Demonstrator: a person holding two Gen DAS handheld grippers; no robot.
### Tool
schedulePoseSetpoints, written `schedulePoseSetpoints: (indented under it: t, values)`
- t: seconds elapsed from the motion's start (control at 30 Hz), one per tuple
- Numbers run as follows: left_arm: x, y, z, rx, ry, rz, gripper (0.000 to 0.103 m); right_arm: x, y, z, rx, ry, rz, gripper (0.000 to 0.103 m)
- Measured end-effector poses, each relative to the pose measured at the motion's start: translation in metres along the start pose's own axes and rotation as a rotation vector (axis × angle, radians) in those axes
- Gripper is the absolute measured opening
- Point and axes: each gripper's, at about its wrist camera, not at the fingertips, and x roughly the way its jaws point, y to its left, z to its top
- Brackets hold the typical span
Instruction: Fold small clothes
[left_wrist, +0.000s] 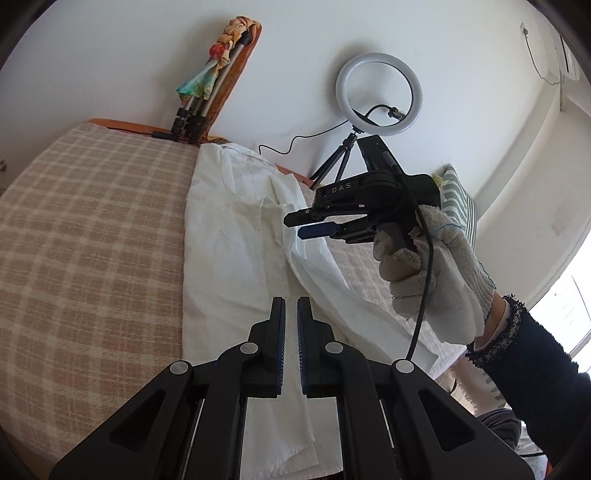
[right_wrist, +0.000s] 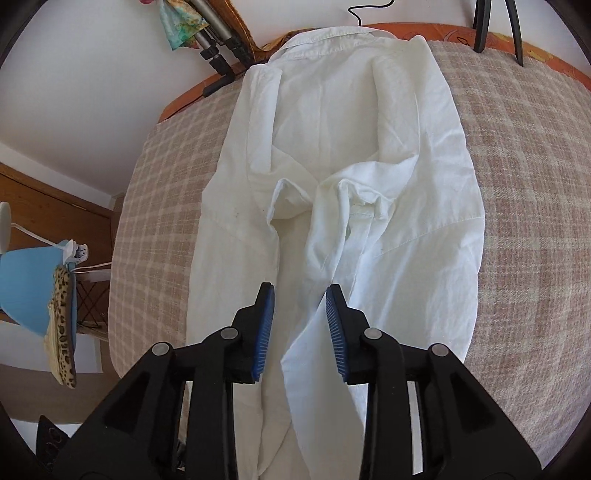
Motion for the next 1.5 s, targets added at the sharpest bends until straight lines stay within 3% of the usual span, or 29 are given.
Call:
schedulePoseSetpoints:
  t: [0.13,0.27,0.47,0.53,0.63,0.8,0.9,0.97,1.1,1.2,1.3,1.5]
  values:
    - [-0.004,0.0,0.01,0.042,0.009,0.01,0.005,-0.07,0.006,-0.033,-0.063,-0.091,0.111,0.035]
    - [0.003,0.003,0.014,0.047,0.048,0.0,0.005,-0.109,-0.003,-0.091,-0.137,-0.175,0.01,0.038]
    - [0.02,0.014,0.015,-0.004,0.122,0.004,0.006,-0.062,-0.028,-0.163,-0.173,-0.118,-0.219,0.038]
    - [0.022,0.018,0.013,-0.017,0.138,0.007,0.007,-0.049,-0.045,-0.179,-0.141,-0.077,-0.203,0.038]
    - [0.022,0.027,0.005,-0.032,0.159,0.011,0.024,-0.047,-0.055,-0.2,-0.146,-0.071,-0.204,0.038]
    - [0.026,0.047,-0.015,-0.065,0.218,0.041,0.024,-0.061,-0.077,-0.225,-0.086,-0.084,-0.103,0.038]
    - [0.03,0.051,-0.025,-0.068,0.253,0.059,0.024,-0.067,-0.081,-0.239,-0.065,-0.102,-0.123,0.038]
    - [0.032,0.049,-0.029,-0.065,0.261,0.059,0.024,-0.075,-0.069,-0.245,-0.119,-0.15,-0.153,0.038]
    - [0.035,0.039,-0.029,-0.041,0.266,0.043,0.024,-0.083,-0.019,-0.26,-0.352,-0.223,-0.162,0.038]
    - [0.037,0.032,-0.029,-0.016,0.266,0.037,0.024,-0.069,0.006,-0.268,-0.46,-0.197,-0.156,0.041]
    - [0.039,0.03,-0.031,-0.015,0.273,0.032,0.024,-0.051,0.019,-0.274,-0.512,-0.178,-0.214,0.049]
    - [0.034,0.037,-0.031,-0.045,0.262,0.03,0.024,-0.025,0.026,-0.276,-0.585,-0.137,-0.302,0.049]
